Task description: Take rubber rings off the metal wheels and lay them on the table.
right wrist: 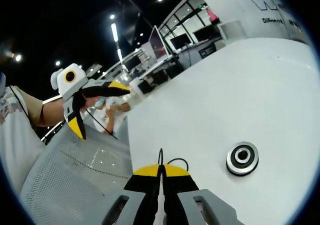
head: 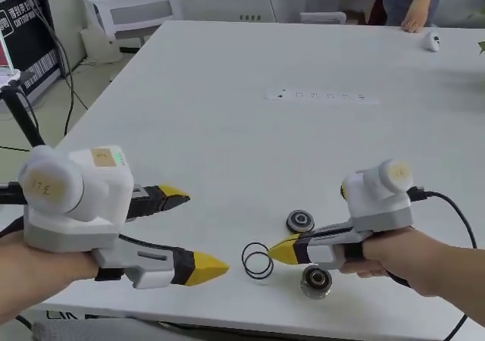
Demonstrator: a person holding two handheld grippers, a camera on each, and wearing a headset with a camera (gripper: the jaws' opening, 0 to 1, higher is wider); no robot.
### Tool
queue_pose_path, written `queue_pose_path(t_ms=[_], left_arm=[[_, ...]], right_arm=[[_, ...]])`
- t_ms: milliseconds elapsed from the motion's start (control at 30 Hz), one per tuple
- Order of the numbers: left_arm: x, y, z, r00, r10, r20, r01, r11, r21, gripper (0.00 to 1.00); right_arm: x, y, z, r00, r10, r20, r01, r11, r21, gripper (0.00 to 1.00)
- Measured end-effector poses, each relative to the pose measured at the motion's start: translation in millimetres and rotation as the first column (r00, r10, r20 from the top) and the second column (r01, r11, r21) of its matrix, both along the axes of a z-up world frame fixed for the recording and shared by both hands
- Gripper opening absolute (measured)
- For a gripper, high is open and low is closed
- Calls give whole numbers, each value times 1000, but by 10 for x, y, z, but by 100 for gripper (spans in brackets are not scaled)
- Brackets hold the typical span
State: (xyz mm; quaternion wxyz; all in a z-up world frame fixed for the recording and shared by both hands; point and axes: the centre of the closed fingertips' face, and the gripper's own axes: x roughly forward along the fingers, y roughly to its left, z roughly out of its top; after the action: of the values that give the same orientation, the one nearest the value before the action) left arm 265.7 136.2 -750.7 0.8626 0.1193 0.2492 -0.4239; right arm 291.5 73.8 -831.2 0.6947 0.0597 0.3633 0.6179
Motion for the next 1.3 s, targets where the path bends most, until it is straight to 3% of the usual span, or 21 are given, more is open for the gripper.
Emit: queue_pose_path(t_ms=[633, 1000, 1300], left_arm=[[-2, 80, -33, 1000, 12, -10, -12, 1000, 7, 71], [-25, 74, -57, 1000, 15, -20, -15, 1000, 6, 70], [-43, 62, -66, 999, 15, -28, -14, 1000, 8, 70]], right_arm=[[48, -31, -159, 1000, -27, -16, 26, 999, -41, 0], [68, -42, -216, 999, -33, 5, 33, 997, -66, 0], [70, -48, -233, 999, -28, 26, 30, 996, -80, 7]])
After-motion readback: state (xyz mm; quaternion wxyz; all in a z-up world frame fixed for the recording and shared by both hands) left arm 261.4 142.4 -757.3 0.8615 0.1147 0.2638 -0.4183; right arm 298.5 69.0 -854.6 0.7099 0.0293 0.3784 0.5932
